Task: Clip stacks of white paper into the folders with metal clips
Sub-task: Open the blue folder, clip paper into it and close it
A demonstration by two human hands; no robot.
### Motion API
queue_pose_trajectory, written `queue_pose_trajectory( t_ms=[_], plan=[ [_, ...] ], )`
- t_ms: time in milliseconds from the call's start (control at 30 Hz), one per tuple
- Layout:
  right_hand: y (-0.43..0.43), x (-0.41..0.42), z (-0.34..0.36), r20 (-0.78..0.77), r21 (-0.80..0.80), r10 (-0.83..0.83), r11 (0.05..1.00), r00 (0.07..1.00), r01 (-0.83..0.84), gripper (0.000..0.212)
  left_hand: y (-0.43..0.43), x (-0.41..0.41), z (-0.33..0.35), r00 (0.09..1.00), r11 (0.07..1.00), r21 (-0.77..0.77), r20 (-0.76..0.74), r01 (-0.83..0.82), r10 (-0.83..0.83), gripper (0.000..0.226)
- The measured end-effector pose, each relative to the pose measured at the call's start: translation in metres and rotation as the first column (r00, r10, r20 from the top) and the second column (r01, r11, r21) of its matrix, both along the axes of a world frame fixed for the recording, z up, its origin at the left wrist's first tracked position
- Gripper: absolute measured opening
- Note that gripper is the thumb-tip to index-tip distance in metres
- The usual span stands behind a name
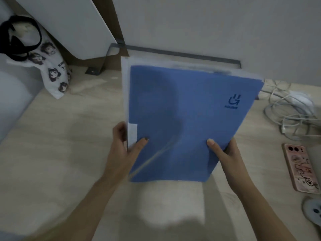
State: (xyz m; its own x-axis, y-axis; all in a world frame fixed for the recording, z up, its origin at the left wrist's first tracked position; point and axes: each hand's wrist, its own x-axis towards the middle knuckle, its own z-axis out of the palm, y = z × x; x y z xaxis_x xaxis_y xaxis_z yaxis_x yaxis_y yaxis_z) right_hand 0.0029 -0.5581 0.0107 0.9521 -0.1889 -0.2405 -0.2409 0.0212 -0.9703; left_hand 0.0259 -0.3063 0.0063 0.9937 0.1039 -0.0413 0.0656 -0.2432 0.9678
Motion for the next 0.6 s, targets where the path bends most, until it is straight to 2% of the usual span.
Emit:
queue_pose_trajectory(
  t_ms=[67,167,333,433,533,600],
  plan=[
    [0.001,0.001,-0.001,0.066,-0.025,0.011,1.0,0.998,-0.01,0.048,0.008,0.001,-0.002,0.999,0.997,0.075,0.027,0.034,-0.036,0.06],
    [0.0,0.002,-0.01,0.095,-0.085,0.047,0.996,0.994,-0.039,0.05,0.018,0.0,-0.012,0.997,0.982,0.175,-0.013,0.073,-0.072,0.065],
    [0.002,0.003,-0.019,0.053,-0.207,0.141,0.97,0.989,-0.127,0.065,0.025,-0.001,-0.03,0.984,0.955,0.237,-0.067,0.178,-0.166,0.106],
    [0.001,0.001,-0.024,0.001,-0.273,0.148,0.951,0.989,-0.142,0.066,0.027,0.0,-0.043,0.979,0.95,0.237,-0.072,0.204,-0.193,0.1],
    [0.001,0.003,-0.028,0.009,-0.313,0.115,0.944,0.993,-0.106,0.067,0.025,0.003,-0.042,0.984,0.952,0.246,-0.036,0.181,-0.177,0.074],
    [0.005,0.005,-0.025,0.023,-0.312,0.098,0.946,0.995,-0.086,0.063,0.025,0.008,-0.039,0.979,0.939,0.282,-0.005,0.197,-0.204,0.074]
  ],
)
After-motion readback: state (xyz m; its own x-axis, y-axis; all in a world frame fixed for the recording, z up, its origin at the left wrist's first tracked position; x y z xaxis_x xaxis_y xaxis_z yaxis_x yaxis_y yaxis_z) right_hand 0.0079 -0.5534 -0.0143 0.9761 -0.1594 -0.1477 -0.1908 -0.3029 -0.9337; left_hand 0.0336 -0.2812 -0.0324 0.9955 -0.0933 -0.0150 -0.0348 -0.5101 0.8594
